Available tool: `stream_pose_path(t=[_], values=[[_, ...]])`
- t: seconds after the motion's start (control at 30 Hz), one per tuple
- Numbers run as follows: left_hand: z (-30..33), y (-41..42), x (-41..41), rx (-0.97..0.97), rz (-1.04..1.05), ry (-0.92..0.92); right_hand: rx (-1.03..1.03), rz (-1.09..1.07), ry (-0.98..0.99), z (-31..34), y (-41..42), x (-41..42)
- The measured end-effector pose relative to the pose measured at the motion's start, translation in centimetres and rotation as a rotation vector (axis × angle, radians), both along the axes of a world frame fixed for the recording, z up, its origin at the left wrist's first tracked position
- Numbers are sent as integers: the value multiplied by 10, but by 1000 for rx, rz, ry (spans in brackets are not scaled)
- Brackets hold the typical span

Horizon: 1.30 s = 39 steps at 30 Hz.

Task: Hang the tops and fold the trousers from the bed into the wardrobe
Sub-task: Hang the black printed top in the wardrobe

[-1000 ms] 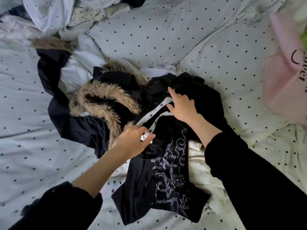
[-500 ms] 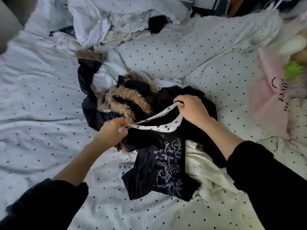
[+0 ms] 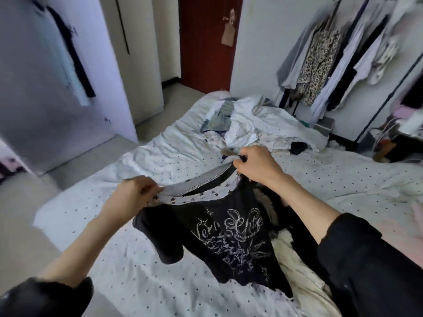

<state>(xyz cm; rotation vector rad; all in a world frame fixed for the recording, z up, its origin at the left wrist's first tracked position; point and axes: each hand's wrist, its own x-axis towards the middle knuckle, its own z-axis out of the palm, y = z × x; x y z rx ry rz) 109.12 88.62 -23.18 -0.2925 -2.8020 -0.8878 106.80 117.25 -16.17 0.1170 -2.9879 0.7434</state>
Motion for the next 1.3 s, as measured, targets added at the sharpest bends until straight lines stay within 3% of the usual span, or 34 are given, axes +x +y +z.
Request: stream_pose_path(t=[0.17,0.2,0.33,0.5,0.73,1.1,1.3], values=[[27,-98,8,-114,153,33,23,98,101,48,-106,-12],[43,-165,20,-148,225,43,5,157,129,56,-174,-16],[51,-249,25,-222,302,64,33,176,160,52,-255,-21],[78,-394,41,-163,549,100,71,327,159,49,-400,-48],[97,-506,6,22,784,138,77,512,193,51,-520,-116],[105,-647,-131,48,793,179,-103,614,-18,36,-681,-257],[85,-694,-219,48,712,117,-100,492,-17,30,-735,-350]])
